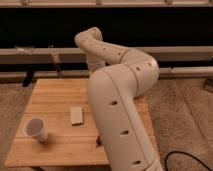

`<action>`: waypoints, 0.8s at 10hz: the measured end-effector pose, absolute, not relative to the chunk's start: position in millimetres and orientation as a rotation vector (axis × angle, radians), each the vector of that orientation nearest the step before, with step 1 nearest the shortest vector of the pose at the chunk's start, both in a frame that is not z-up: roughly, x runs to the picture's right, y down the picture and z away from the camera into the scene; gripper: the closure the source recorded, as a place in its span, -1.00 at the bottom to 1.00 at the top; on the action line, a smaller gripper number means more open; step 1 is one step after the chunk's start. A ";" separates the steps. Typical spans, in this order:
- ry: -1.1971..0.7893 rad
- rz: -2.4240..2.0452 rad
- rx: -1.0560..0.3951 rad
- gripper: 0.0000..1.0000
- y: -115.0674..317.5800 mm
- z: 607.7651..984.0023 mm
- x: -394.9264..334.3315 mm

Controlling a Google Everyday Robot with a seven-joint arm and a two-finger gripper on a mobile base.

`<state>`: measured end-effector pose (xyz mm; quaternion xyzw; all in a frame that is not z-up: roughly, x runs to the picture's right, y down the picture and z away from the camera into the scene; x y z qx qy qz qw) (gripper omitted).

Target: Place the white sponge in the ceramic bowl

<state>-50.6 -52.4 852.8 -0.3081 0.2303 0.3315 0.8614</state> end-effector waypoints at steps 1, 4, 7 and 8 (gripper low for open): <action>0.475 0.642 -0.659 -0.30 -37.3 859.6 -85.8; 0.460 0.550 -0.670 -0.30 -5.2 871.1 -122.8; 0.431 0.427 -0.652 -0.30 65.1 849.4 -139.4; 0.423 0.397 -0.642 -0.30 87.4 837.2 -135.2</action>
